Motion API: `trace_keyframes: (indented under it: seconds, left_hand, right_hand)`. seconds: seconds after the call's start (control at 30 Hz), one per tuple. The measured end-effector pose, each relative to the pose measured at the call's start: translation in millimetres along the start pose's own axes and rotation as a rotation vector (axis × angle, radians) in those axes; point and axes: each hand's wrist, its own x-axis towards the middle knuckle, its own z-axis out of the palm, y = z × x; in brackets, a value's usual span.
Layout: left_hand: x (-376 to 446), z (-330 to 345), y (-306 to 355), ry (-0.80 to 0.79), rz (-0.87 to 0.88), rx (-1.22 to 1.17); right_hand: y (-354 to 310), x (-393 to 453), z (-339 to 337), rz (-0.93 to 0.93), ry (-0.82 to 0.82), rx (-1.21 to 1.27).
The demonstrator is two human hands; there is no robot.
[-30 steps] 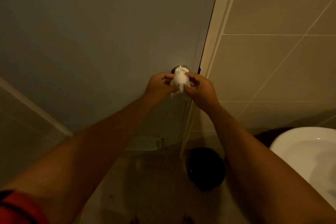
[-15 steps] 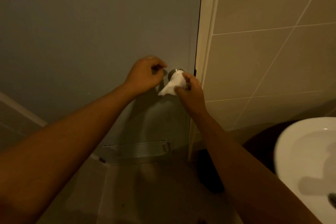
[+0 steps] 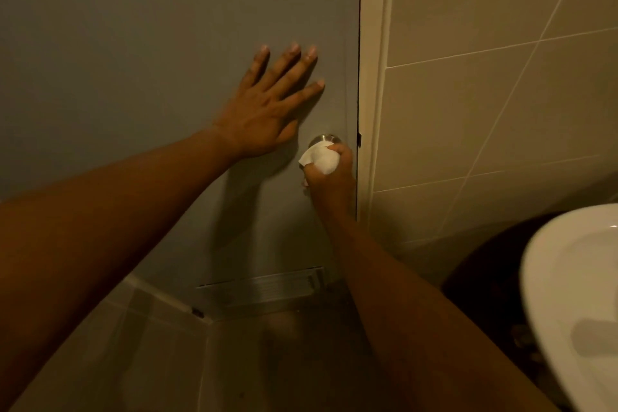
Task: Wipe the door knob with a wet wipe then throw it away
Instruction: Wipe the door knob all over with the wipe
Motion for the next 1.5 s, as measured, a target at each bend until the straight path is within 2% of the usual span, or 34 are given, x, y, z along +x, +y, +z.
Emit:
trace_keyframes:
  seconds: [0.2,0.3,0.37,0.43,0.57,0.7,0.83,0.93,1.03,1.17,1.27,1.37,1.5]
  left_hand:
    - [2.9,8.6,-6.5,-0.008,0.027,0.064]
    - [4.0,12.7,-8.2,-0.009,0.03,0.085]
    - [5.0,14.8,-9.1,-0.01,0.034,0.082]
    - [5.9,15.6,-9.1,-0.006,0.037,0.078]
    - [5.8,16.3,-10.1,0.01,0.042,0.084]
    - [5.0,16.3,-9.7,0.024,0.045,0.088]
    - [5.5,16.6,-10.1,0.014,0.045,0.086]
    - [5.0,15.2,-9.3,0.01,0.032,0.081]
    - [4.5,12.5,-3.6,-0.006,0.004,0.046]
    - [-1.4,8.9,12.6,0.059,-0.077,-0.061]
    - [-9.1,12.5,42.8,0.135,-0.253,-0.278]
    - [-14.0,20.2,76.2,0.035,-0.446,-0.596]
    - [-14.0,36.7,112.9,-0.119,-0.524,-0.812]
  right_hand:
    - [1.1,5.6,8.1,0.333,-0.038,0.536]
    - [-5.0,3.3,10.0,0.416,-0.054,0.923]
    - [-5.3,1.4,10.2,0.421,-0.057,1.029]
    - [-3.8,1.5,8.8,0.391,-0.069,0.937]
    - [-4.1,-1.4,-2.1,0.192,-0.092,0.436]
    - [1.0,3.2,-19.7,-0.088,-0.177,-0.057]
    - [7.0,19.3,-38.3,-0.488,-0.279,-0.579]
    - [7.2,28.0,-47.9,-0.651,-0.365,-0.79]
    - [3.6,31.1,-54.7,-0.615,-0.428,-0.782]
    - [-6.3,23.9,-67.4,-0.546,-0.53,-0.569]
    - [-15.0,17.7,-80.2,-0.409,-0.557,-0.454]
    - [-23.7,20.1,-93.1,-0.335,-0.533,-0.506]
    - [-20.8,33.2,-110.4,-0.259,-0.372,-0.676]
